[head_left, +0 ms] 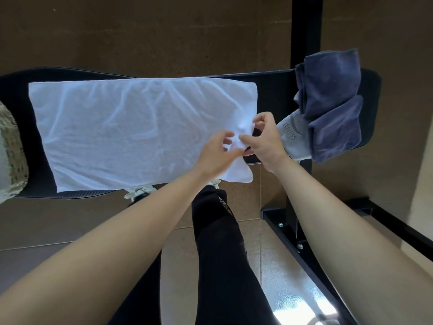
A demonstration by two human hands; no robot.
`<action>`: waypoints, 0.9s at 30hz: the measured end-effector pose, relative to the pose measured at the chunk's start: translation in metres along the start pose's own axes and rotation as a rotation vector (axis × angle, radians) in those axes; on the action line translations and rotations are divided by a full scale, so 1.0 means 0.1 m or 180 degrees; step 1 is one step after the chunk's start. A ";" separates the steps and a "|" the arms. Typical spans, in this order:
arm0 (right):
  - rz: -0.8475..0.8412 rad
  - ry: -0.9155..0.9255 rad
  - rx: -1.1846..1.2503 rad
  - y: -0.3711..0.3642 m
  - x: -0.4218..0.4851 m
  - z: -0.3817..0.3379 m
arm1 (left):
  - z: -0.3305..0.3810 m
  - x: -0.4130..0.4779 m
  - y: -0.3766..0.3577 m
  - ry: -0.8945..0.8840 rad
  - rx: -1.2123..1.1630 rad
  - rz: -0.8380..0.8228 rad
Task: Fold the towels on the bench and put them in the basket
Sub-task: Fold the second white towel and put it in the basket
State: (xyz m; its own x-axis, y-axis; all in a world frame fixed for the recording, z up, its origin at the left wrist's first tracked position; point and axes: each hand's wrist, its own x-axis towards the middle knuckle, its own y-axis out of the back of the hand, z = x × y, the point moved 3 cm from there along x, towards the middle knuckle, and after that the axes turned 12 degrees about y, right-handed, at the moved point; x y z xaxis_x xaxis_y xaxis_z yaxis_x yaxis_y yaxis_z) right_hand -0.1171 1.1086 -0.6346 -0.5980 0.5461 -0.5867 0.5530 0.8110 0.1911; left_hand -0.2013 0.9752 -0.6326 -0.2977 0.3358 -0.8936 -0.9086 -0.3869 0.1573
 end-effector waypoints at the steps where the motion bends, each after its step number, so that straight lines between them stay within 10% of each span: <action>1: -0.0064 0.0111 0.0022 0.00 0.00 -0.04 | 0.05 -0.01 -0.06 0.0044 -0.0168 -0.0085; 8: -0.0432 -0.0080 -0.0169 -0.17 0.08 -0.27 | 0.09 0.00 -0.15 -0.0026 -0.0106 0.0146; 16: 0.0501 0.0482 -0.1652 -0.35 0.28 -0.44 | -0.23 -0.30 0.34 0.0095 -0.0214 0.0381; 27: 0.0357 0.0554 -0.0774 -1.70 0.37 -1.05 | -1.46 -0.91 1.31 0.0432 -0.1237 0.0982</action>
State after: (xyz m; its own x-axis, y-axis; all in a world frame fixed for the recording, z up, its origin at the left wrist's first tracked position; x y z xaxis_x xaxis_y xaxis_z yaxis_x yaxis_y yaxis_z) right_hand -0.2938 1.0133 -0.6056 -0.6429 0.6457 -0.4119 0.4789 0.7586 0.4418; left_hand -0.2499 0.7684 -0.5923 -0.4707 0.0511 -0.8808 -0.6008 -0.7496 0.2775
